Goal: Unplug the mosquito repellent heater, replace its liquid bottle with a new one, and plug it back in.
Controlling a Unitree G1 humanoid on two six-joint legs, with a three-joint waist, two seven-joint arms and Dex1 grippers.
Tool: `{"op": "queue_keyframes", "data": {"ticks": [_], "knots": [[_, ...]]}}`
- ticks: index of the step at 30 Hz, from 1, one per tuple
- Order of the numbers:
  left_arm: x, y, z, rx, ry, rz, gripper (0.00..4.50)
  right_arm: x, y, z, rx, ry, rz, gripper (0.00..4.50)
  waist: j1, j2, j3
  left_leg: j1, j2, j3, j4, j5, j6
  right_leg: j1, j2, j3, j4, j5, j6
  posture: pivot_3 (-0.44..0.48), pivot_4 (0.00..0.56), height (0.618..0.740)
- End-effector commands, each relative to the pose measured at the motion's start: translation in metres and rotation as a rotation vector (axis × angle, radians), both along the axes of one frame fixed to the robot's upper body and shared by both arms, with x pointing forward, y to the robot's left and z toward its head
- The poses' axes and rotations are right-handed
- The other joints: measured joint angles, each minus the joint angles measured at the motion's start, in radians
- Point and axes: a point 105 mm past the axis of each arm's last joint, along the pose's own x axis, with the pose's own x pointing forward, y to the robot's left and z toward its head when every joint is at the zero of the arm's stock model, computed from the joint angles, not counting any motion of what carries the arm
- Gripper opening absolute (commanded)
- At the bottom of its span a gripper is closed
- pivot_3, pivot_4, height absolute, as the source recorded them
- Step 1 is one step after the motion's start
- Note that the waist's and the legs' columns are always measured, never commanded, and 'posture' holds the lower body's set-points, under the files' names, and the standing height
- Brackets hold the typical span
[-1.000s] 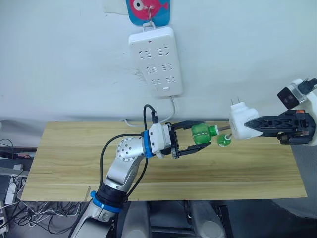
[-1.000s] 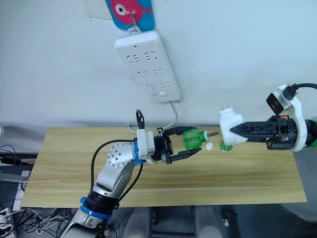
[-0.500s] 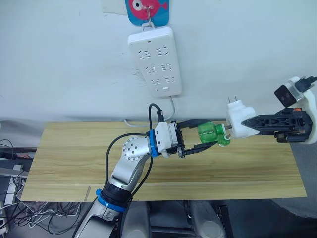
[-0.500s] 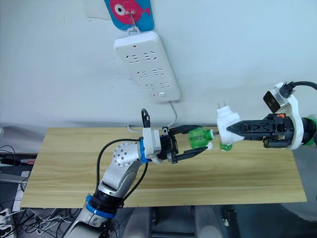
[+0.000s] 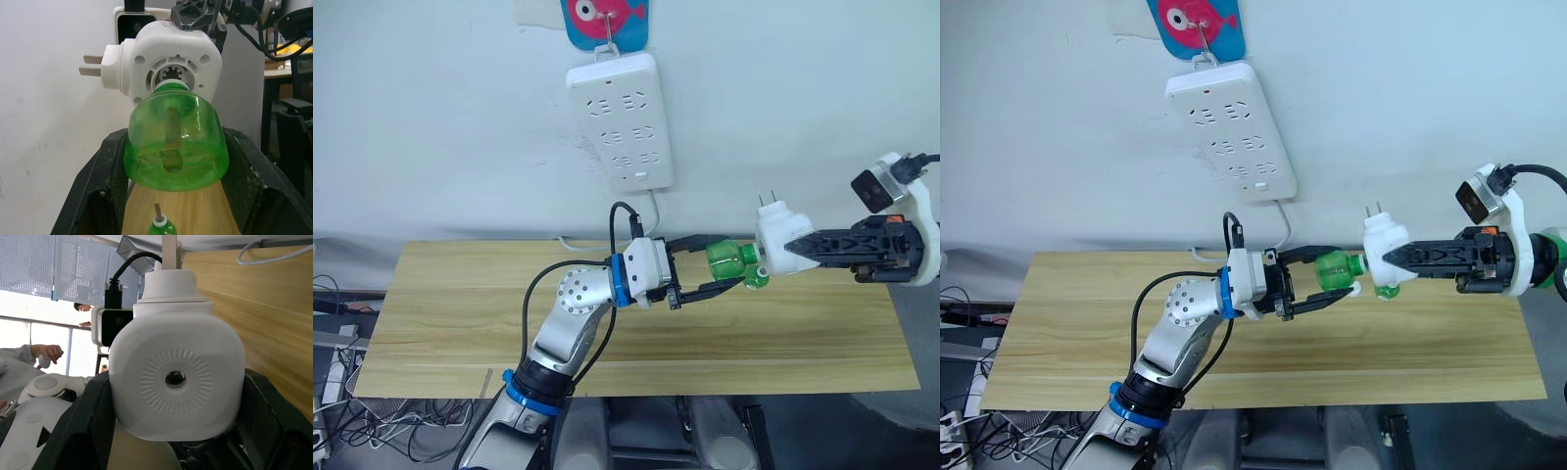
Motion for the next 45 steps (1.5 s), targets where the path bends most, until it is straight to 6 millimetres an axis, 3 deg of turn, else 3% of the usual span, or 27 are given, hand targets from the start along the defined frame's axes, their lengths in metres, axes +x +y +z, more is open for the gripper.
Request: {"op": "queue_keyframes", "data": {"ticks": [1, 8, 17, 25, 27, 30, 40, 45], "knots": [[-0.008, -0.004, 0.011, -0.019, -0.037, -0.014, 2.27, -0.005, 0.005, 0.009, 0.011, -0.041, 0.030, 2.97, 0.000, 0.000, 0.000, 0.000, 0.000, 0.000, 0.000, 0.000, 0.000, 0.000, 0.000, 0.000, 0.000, 0.000, 0.000, -0.206, 0.362, 0.740], [-0.013, -0.012, 0.015, -0.026, -0.042, -0.044, 2.27, -0.005, 0.011, 0.004, -0.028, -0.070, 0.025, 2.97, 0.000, 0.000, 0.000, 0.000, 0.000, 0.000, 0.000, 0.000, 0.000, 0.000, 0.000, 0.000, 0.000, 0.000, 0.000, -0.211, 0.362, 0.740], [-0.017, -0.021, 0.013, -0.039, -0.040, -0.071, 2.27, -0.015, 0.027, 0.013, -0.034, -0.127, 0.130, 2.97, -0.001, 0.000, 0.000, 0.000, 0.000, 0.000, 0.000, 0.000, 0.000, 0.000, 0.000, 0.000, -0.001, 0.000, 0.000, -0.224, 0.354, 0.740], [-0.017, -0.019, 0.010, -0.031, -0.043, -0.071, 2.27, -0.020, 0.025, 0.013, -0.051, -0.098, 0.155, 2.97, -0.002, 0.000, 0.000, 0.000, 0.000, 0.000, 0.000, 0.000, 0.000, 0.000, 0.000, 0.000, -0.001, 0.000, 0.000, -0.233, 0.352, 0.740], [-0.017, -0.019, 0.010, -0.032, -0.041, -0.070, 2.27, -0.021, 0.024, 0.013, -0.054, -0.093, 0.159, 3.70, -0.002, 0.000, 0.000, 0.000, 0.000, 0.000, 0.000, 0.000, 0.000, 0.000, 0.000, 0.000, -0.001, 0.000, 0.000, -0.234, 0.351, 0.740], [-0.016, -0.021, 0.012, -0.040, -0.036, -0.068, 2.27, -0.022, 0.025, 0.015, -0.053, -0.092, 0.169, 4.45, -0.002, 0.000, 0.000, -0.001, 0.000, 0.000, 0.000, 0.000, 0.000, 0.000, 0.000, 0.000, -0.002, 0.000, 0.000, -0.236, 0.354, 0.740], [-0.013, -0.019, 0.015, -0.062, -0.004, -0.064, 2.27, -0.030, 0.026, 0.008, -0.041, -0.065, 0.200, 4.45, -0.002, 0.000, 0.000, -0.001, 0.000, 0.000, 0.000, 0.000, 0.000, 0.000, 0.000, 0.000, -0.002, 0.000, 0.000, -0.232, 0.348, 0.740], [-0.009, -0.019, 0.021, -0.087, 0.013, -0.058, 2.27, -0.055, 0.024, -0.005, -0.027, 0.026, 0.280, 4.45, 0.002, 0.000, 0.000, -0.001, 0.000, -0.001, 0.000, 0.000, 0.000, 0.000, 0.000, -0.001, -0.002, 0.000, 0.000, -0.229, 0.347, 0.740]]}}
